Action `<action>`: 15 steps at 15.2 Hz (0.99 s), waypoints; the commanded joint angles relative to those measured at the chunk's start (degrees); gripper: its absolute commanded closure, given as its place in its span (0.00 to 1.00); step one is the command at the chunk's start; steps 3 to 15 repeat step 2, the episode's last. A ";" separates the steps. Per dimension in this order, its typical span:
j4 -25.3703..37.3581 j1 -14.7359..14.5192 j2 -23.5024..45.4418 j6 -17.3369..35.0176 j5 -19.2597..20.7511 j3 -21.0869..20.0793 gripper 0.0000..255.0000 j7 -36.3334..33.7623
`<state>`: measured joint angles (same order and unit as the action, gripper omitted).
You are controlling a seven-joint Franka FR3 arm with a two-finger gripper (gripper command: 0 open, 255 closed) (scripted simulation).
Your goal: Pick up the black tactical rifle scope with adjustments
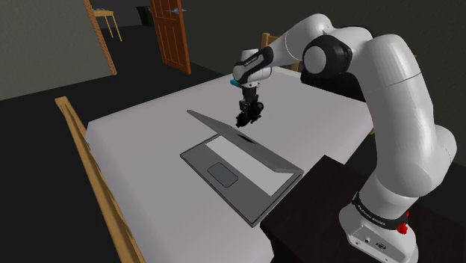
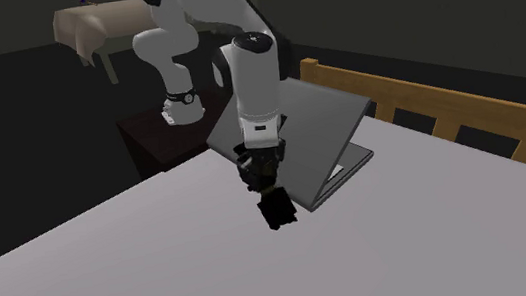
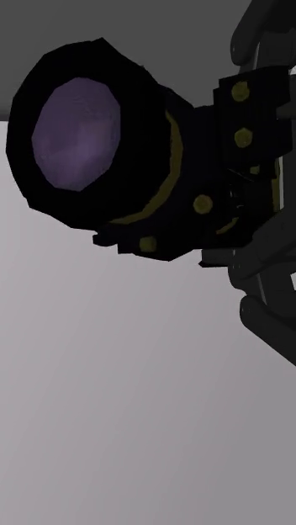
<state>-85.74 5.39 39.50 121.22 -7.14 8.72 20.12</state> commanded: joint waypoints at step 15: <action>-0.19 -0.07 -0.80 -0.57 0.10 0.08 1.00 -0.05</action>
